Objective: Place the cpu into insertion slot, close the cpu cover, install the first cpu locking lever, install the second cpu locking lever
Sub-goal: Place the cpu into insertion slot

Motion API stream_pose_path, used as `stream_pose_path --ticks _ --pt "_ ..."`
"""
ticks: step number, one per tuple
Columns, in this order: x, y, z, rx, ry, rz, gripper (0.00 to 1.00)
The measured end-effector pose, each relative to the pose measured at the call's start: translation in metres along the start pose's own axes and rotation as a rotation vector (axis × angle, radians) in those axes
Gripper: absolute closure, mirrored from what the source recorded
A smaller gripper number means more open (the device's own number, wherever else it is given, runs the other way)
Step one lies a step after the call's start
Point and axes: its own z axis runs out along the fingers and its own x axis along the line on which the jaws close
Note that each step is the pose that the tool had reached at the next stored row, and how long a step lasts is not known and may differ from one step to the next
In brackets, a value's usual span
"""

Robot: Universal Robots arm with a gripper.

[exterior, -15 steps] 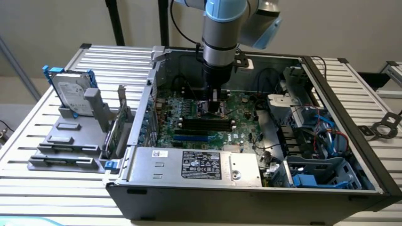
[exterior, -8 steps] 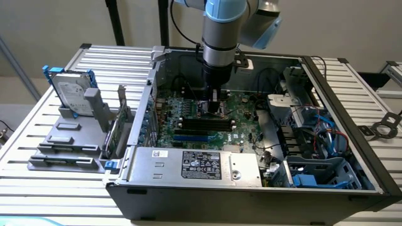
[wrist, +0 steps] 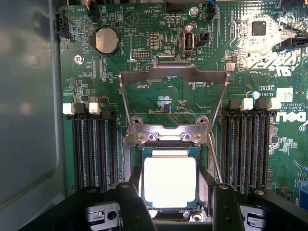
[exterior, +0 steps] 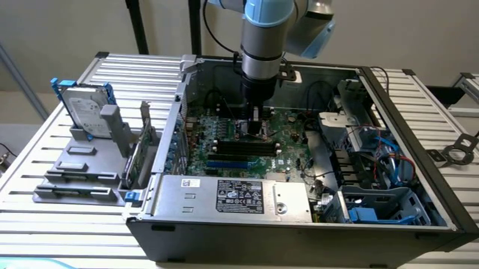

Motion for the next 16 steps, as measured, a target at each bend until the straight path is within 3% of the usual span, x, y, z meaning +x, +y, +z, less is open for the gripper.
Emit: stream_pose_path --ticks 7,10,11,16 --pt "-0.0002 0.0000 0.0001 0.0008 -0.0036 0.000 0.45" --pt "-0.0001 -0.0001 0.0001 0.0015 -0.0030 0.001 0.44" --pt "0.0000 -0.0001 0.0002 0.0017 -0.0029 0.001 0.38" --pt "0.0000 0.0000 -0.0016 0.0030 -0.0029 0.001 0.38"
